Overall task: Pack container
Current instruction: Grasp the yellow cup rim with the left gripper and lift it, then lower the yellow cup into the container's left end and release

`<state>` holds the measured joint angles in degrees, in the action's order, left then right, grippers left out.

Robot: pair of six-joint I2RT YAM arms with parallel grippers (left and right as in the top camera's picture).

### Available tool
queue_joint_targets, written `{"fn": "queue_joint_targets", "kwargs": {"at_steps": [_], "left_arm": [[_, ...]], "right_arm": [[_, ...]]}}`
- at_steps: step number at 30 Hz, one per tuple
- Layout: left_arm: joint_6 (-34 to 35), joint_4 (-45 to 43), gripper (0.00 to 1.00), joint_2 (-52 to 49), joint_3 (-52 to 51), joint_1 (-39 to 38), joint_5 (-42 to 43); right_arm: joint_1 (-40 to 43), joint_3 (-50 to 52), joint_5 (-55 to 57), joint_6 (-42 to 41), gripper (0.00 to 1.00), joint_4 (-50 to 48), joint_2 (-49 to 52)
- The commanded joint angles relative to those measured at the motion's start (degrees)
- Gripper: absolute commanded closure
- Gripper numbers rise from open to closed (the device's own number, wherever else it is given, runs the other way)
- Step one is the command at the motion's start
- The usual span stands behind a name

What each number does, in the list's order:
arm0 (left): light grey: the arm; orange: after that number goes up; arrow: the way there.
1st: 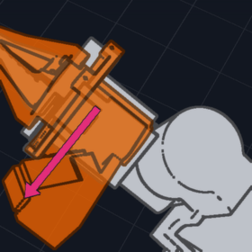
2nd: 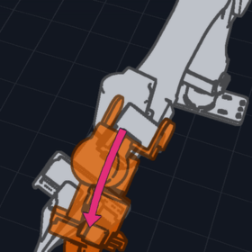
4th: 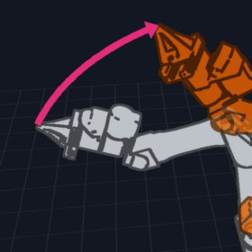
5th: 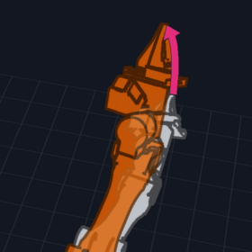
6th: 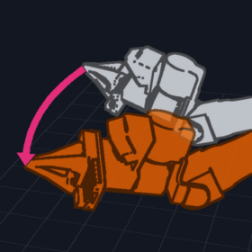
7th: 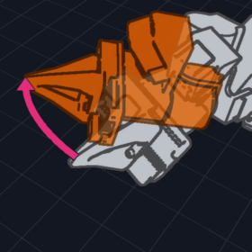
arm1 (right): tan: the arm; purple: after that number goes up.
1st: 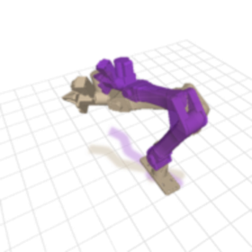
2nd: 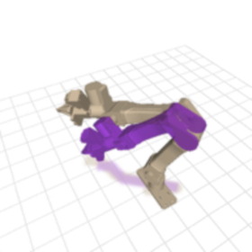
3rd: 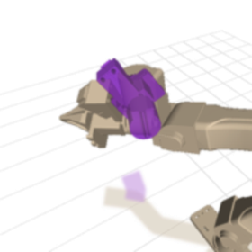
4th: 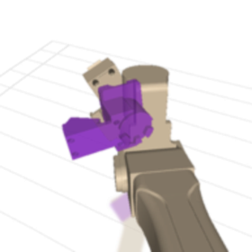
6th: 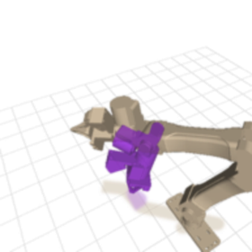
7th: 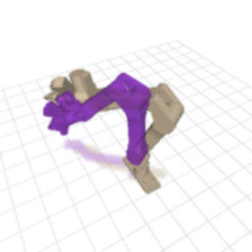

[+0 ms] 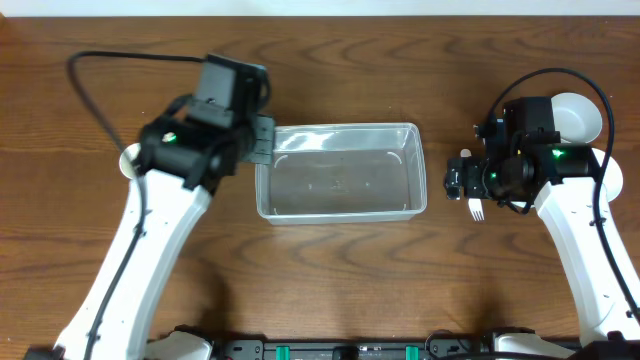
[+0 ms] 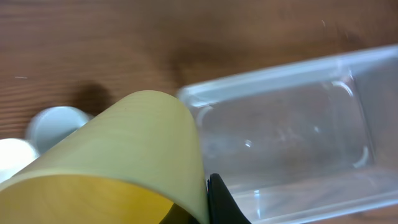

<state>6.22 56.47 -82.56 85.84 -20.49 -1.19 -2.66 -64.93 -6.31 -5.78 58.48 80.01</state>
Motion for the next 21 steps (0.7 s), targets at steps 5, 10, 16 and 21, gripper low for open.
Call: {"fn": "queue_joint_targets", "kwargs": {"at_steps": [5,10,16,21], "left_arm": [[-0.87,-1.11,0.94,-11.89,-0.52,-6.16,4.22],[-1.88,-2.69,0.94,-18.05,-0.52,-6.51,3.74],[-1.90,-4.26,0.94,-23.74,-0.52,-4.17,3.56],[-1.92,-4.57,0.94,-27.50,-0.52,-2.93,3.56]], "right_arm": [[0.35,-0.94,0.48,0.72,0.01,0.04,0.04],[0.35,-0.94,0.48,0.72,0.01,0.28,0.04],[0.35,-0.94,0.50,0.72,0.01,0.50,0.04],[0.35,-0.94,0.48,0.72,0.01,0.50,0.04]]}}
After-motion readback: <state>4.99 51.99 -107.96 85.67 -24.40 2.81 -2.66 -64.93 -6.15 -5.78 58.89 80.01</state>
